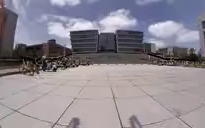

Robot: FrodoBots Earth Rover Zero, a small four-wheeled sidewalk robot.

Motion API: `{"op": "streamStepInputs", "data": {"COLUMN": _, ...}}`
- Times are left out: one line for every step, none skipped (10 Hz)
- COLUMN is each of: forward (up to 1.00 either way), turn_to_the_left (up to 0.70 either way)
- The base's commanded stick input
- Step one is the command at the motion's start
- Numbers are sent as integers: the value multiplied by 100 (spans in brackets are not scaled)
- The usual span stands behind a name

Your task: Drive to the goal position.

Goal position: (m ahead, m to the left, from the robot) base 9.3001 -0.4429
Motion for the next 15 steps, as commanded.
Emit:
{"op": "streamStepInputs", "data": {"forward": 70, "turn_to_the_left": 0}}
{"op": "streamStepInputs", "data": {"forward": 70, "turn_to_the_left": 0}}
{"op": "streamStepInputs", "data": {"forward": 70, "turn_to_the_left": 0}}
{"op": "streamStepInputs", "data": {"forward": 70, "turn_to_the_left": 0}}
{"op": "streamStepInputs", "data": {"forward": 70, "turn_to_the_left": 0}}
{"op": "streamStepInputs", "data": {"forward": 70, "turn_to_the_left": 0}}
{"op": "streamStepInputs", "data": {"forward": 70, "turn_to_the_left": 0}}
{"op": "streamStepInputs", "data": {"forward": 70, "turn_to_the_left": 0}}
{"op": "streamStepInputs", "data": {"forward": 70, "turn_to_the_left": 0}}
{"op": "streamStepInputs", "data": {"forward": 70, "turn_to_the_left": 0}}
{"op": "streamStepInputs", "data": {"forward": 70, "turn_to_the_left": 0}}
{"op": "streamStepInputs", "data": {"forward": 70, "turn_to_the_left": 0}}
{"op": "streamStepInputs", "data": {"forward": 70, "turn_to_the_left": 0}}
{"op": "streamStepInputs", "data": {"forward": 70, "turn_to_the_left": 0}}
{"op": "streamStepInputs", "data": {"forward": 70, "turn_to_the_left": 0}}
